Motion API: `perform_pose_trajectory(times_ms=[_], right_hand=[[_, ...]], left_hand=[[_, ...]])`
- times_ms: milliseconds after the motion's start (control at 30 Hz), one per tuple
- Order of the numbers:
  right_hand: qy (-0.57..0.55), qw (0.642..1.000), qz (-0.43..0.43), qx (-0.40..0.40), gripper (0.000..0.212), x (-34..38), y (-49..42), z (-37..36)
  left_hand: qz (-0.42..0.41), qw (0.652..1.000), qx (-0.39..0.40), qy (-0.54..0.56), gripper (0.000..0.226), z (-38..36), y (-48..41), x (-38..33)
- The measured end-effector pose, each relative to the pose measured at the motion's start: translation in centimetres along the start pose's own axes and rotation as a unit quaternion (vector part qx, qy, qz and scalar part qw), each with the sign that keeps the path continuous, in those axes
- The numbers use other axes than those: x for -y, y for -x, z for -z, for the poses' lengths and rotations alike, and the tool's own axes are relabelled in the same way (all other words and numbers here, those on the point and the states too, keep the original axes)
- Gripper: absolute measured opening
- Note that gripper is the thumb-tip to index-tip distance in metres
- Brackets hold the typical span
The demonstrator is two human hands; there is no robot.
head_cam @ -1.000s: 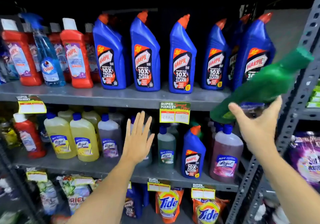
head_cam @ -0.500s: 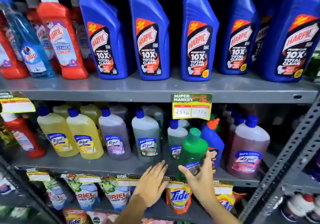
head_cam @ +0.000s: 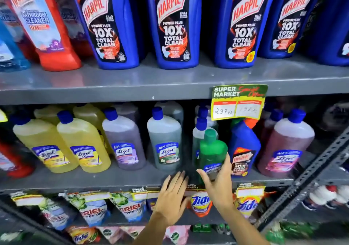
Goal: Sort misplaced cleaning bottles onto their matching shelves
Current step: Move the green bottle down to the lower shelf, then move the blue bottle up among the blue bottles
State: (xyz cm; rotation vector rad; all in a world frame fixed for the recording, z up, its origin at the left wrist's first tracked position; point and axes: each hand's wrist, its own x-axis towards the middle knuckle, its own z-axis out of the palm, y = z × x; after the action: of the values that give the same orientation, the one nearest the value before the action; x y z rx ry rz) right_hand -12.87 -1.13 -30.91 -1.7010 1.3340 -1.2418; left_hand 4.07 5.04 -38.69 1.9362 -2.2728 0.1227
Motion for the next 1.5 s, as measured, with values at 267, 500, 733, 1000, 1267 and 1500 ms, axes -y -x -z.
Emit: perform_pose_trajectory(times_ms=[267, 500, 733, 1000, 1267, 1500], right_hand=[[0.043, 0.975, 0.032, -0.218, 0.062, 0.1, 2.7, 2.4], [0.093, 0.987, -0.046, -0.119, 0.1, -2.1, -1.9, 6.3], [0.08, 0.986, -0.124, -0.076, 0.124, -3.5, -3.5, 5.7], [0.079, 0.98, -0.131, -0.127, 0.112, -3.7, -3.0, 6.1], [0.007, 0.983, -0.08, -0.167, 0.111, 0.0, 1.5, 12.6], [-0.095, 0.971, 0.122, -0.182, 0.083, 12.3, -0.9, 19.6]], left_hand=[[-0.006, 1.0, 0.016, 0.026, 0.061, 0.7, -0.4, 0.5], [0.017, 0.999, 0.042, 0.019, 0.062, 1.1, 0.0, -0.5], [0.026, 0.998, 0.044, 0.025, 0.064, 1.2, -0.1, -0.6], [0.019, 0.999, 0.045, 0.003, 0.077, 1.9, 0.2, -0.6], [-0.089, 0.968, -0.191, 0.139, 0.05, 11.9, -2.4, -3.2], [-0.175, 0.85, -0.49, 0.089, 0.035, 31.5, -8.8, -7.2]])
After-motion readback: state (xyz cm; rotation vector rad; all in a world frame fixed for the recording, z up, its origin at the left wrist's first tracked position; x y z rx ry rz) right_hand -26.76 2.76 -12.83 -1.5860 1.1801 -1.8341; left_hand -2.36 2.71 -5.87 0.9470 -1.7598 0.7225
